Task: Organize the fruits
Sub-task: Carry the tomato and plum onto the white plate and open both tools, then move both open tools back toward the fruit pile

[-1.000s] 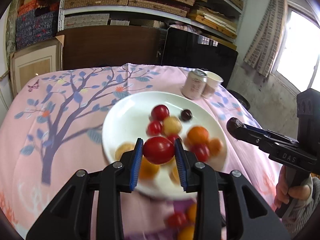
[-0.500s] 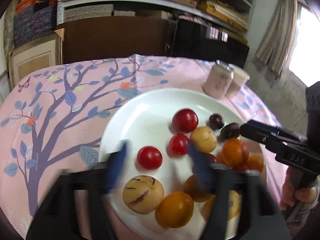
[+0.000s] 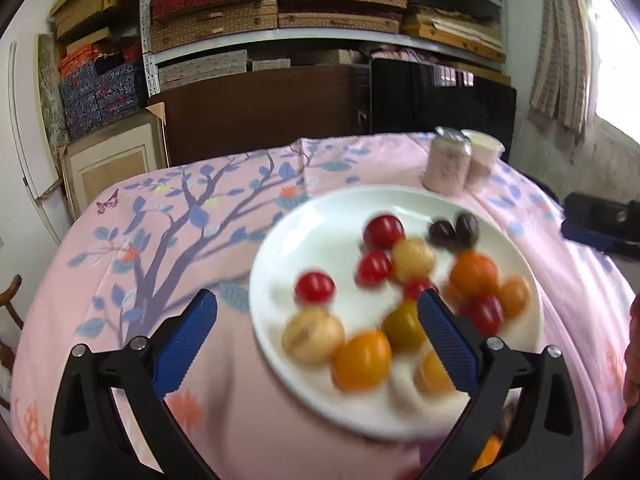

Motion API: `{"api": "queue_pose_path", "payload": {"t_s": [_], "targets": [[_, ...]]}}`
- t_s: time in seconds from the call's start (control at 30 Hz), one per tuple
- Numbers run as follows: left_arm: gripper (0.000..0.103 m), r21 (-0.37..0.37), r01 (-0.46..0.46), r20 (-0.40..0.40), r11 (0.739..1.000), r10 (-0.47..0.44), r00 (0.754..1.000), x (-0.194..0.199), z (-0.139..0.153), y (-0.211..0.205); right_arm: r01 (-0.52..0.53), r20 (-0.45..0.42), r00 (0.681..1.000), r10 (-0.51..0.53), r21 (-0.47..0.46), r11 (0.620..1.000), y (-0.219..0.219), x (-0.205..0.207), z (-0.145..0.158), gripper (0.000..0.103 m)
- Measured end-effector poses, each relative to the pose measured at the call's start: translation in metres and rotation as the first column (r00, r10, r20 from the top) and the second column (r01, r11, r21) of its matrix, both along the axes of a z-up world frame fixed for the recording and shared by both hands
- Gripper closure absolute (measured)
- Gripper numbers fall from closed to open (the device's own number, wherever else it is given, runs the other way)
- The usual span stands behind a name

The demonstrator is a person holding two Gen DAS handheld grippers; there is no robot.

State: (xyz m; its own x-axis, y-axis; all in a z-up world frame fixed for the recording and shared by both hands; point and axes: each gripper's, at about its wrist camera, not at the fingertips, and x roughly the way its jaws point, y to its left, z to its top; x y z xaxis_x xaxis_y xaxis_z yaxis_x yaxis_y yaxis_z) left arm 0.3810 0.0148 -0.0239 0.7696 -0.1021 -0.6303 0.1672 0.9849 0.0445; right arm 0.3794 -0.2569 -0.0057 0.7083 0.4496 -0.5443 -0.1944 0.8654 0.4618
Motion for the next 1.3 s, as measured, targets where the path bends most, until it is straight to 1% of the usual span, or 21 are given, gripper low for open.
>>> {"api": "queue_pose_path", "payload": {"t_s": [0.07, 0.2, 0.27, 0.4, 0.43, 0.5, 0.57, 0.6, 0.67, 0.73, 0.83, 0.9, 1.0, 1.1, 1.13, 1.23, 1.3], "targets": [[0.005, -0.004, 0.014, -0.016, 1.0, -0.014, 1.0, -0.027, -0.003, 0.002, 0.02, 0.024, 1.0, -0.02, -0.007, 1.0, -0.006, -0.029, -0.003, 0.004], [0.005, -0.018, 0.031, -0.054, 0.999, -0.032, 0.998, -0.079, -0.01, 0.006, 0.014, -0.002, 1.0, -0.014, -0.014, 1.0, -0.014, -0.074, -0.021, 0.003], [0.005, -0.05, 0.057, -0.052, 0.997, -0.059, 0.997, -0.106, -0.01, 0.007, -0.002, -0.024, 1.0, 0.001, -0.028, 1.0, -0.013, -0.092, -0.026, 0.003], [0.005, -0.119, 0.113, -0.032, 0.986, -0.118, 0.993, -0.148, -0.011, 0.0, 0.011, 0.008, 1.0, -0.011, -0.053, 0.999, -0.013, -0.123, -0.028, 0.003], [0.005, -0.127, 0.135, -0.031, 0.983, -0.139, 0.99, -0.156, -0.012, -0.005, 0.012, 0.014, 1.0, -0.011, -0.049, 0.999, -0.015, -0.127, -0.029, 0.003], [0.005, -0.114, 0.173, -0.022, 0.978, -0.177, 0.984, -0.168, -0.013, -0.018, 0.022, 0.011, 1.0, -0.022, -0.035, 0.999, -0.018, -0.132, -0.032, 0.003], [0.005, -0.077, 0.191, -0.02, 0.978, -0.193, 0.981, -0.172, -0.016, -0.032, 0.036, -0.008, 0.999, -0.036, -0.021, 0.999, -0.022, -0.132, -0.036, 0.003], [0.005, -0.039, 0.194, -0.024, 0.98, -0.195, 0.98, -0.174, -0.019, -0.038, 0.043, -0.017, 0.999, -0.043, -0.014, 0.999, -0.024, -0.131, -0.038, 0.003], [0.005, 0.003, 0.186, -0.044, 0.982, -0.186, 0.982, -0.171, -0.025, -0.046, 0.056, -0.029, 0.998, -0.056, 0.005, 0.998, -0.028, -0.129, -0.04, 0.003], [0.005, -0.001, 0.178, -0.078, 0.984, -0.178, 0.981, -0.167, -0.031, -0.046, 0.056, -0.048, 0.997, -0.055, 0.026, 0.998, -0.031, -0.125, -0.042, 0.003], [0.005, -0.002, 0.14, -0.096, 0.99, -0.14, 0.986, -0.162, -0.034, -0.036, 0.055, -0.058, 0.997, -0.053, 0.037, 0.998, -0.032, -0.123, -0.044, 0.003], [0.004, -0.04, 0.131, -0.106, 0.991, -0.135, 0.985, -0.162, -0.033, -0.024, 0.053, -0.059, 0.997, -0.051, 0.043, 0.998, -0.032, -0.124, -0.045, 0.003], [0.004, -0.081, 0.089, -0.116, 0.993, -0.098, 0.988, -0.168, -0.033, -0.002, 0.049, -0.056, 0.997, -0.046, 0.053, 0.997, -0.033, -0.125, -0.044, 0.003], [0.004, -0.098, 0.006, -0.123, 0.995, -0.018, 0.992, -0.175, -0.032, 0.024, 0.044, -0.053, 0.998, -0.04, 0.065, 0.997, -0.033, -0.125, -0.042, 0.003], [0.004, -0.114, -0.017, -0.119, 0.993, 0.003, 0.993, -0.177, -0.031, 0.032, 0.042, -0.05, 0.998, -0.038, 0.069, 0.997, -0.033, -0.126, -0.041, 0.003], [0.004, -0.212, -0.035, -0.098, 0.977, 0.015, 0.995, -0.188, -0.025, 0.053, 0.037, -0.044, 0.998, -0.033, 0.078, 0.996, -0.033, -0.128, -0.039, 0.003], [0.004, -0.216, -0.026, -0.095, 0.976, 0.005, 0.996, -0.192, -0.024, 0.052, 0.031, -0.04, 0.999, -0.027, 0.078, 0.997, -0.032, -0.129, -0.039, 0.003]]}}
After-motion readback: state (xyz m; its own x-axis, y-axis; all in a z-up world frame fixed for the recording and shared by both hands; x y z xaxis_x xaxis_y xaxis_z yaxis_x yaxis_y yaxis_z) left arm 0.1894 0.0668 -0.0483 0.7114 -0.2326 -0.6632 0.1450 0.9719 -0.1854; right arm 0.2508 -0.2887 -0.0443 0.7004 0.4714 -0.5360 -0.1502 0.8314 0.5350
